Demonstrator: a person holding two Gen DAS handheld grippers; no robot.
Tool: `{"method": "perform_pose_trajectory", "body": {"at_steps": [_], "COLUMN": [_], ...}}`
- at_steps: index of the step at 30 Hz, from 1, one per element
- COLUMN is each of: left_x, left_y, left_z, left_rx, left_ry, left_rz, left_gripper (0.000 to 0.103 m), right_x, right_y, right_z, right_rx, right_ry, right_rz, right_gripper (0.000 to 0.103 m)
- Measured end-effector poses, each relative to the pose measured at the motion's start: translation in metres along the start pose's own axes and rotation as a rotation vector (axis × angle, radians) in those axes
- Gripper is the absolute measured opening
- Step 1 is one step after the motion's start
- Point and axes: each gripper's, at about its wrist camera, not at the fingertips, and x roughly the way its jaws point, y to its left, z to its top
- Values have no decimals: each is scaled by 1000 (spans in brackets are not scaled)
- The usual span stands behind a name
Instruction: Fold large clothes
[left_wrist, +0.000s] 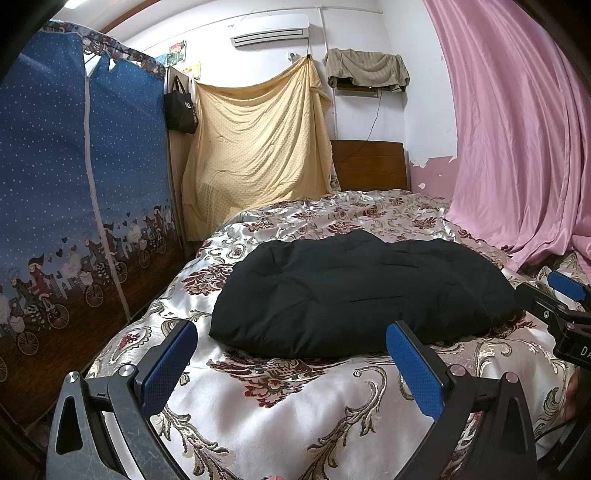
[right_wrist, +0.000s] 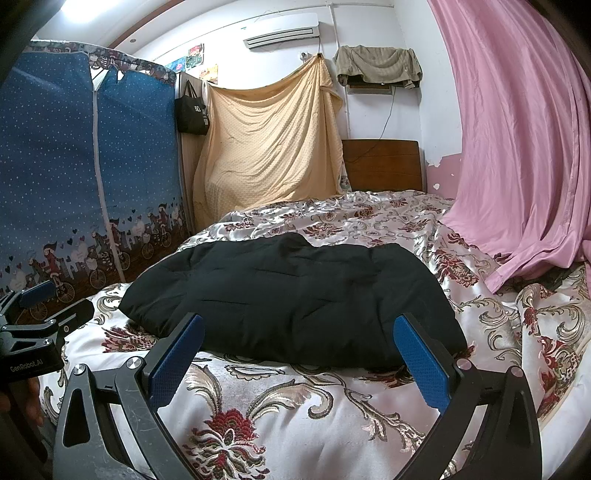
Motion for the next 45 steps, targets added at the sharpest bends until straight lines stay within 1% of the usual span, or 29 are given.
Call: {"method": "perform_pose_trajectory", "body": {"at_steps": [26, 32, 37, 45], "left_x": [-1, -2, -1, -1], "left_y": [0, 0, 2, 1], "left_z": [-1, -1, -3, -3], "left_rx": [0, 0, -26, -9], "left_ry": [1, 7, 26, 10], "left_rz": [0, -17, 10, 23], "left_gripper": [103, 103, 103, 103], "right_x": [0, 0, 0, 1], "right_y": [1, 1, 2, 1], "right_z": [0, 0, 0, -1], "right_rx": [1, 1, 1, -2], "right_ry": [0, 1, 0, 4], "right_rz": [0, -1, -1, 1], "right_gripper": [101, 101, 101, 101]}}
